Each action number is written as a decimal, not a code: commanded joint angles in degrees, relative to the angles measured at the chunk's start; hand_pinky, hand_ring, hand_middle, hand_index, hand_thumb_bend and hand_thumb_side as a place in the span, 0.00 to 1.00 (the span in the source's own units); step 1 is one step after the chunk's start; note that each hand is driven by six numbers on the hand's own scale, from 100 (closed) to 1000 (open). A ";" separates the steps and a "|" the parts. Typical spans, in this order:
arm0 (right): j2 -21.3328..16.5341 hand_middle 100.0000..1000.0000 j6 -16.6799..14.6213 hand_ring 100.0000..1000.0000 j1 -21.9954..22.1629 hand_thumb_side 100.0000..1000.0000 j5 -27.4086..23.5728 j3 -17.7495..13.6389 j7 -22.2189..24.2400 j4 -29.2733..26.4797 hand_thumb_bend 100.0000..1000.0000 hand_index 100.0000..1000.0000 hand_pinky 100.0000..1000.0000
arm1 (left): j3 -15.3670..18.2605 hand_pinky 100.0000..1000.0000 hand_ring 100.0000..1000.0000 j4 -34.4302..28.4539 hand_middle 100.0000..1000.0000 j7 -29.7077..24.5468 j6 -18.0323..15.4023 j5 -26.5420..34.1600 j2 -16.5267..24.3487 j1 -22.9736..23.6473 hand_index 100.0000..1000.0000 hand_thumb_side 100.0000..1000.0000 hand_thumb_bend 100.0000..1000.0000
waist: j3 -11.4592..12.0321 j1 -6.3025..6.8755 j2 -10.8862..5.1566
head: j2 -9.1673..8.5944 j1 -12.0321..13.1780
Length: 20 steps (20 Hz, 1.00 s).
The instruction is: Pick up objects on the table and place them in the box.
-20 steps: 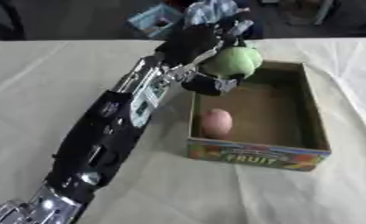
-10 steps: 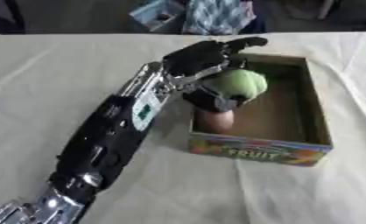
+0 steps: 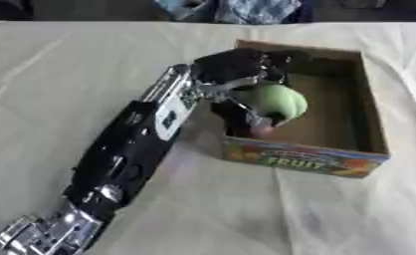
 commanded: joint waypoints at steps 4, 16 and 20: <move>-0.68 0.52 0.19 0.78 -0.57 1.00 0.34 -0.17 0.19 -1.17 0.41 0.91 0.89 | 0.77 0.59 0.79 -2.15 1.00 4.19 1.65 -2.93 0.35 -1.19 0.91 0.90 0.01 | -0.03 -0.22 -1.00 | -0.42 -0.32; -0.86 0.53 0.02 0.78 -0.53 1.00 0.01 -0.31 -0.25 -1.17 0.41 0.91 0.88 | 0.62 0.59 0.79 -2.78 1.00 13.21 6.64 -6.37 0.19 -0.99 0.91 0.95 0.11 | 0.17 -0.26 -1.20 | -1.14 -0.79; -1.41 0.53 -0.94 0.78 -0.57 1.00 -0.91 -0.47 -0.94 -1.17 0.41 0.91 0.88 | 0.98 0.58 0.78 -5.20 1.00 15.66 7.50 -4.65 0.74 -1.19 0.90 0.90 0.10 | 0.45 -0.35 -1.59 | -1.06 -1.00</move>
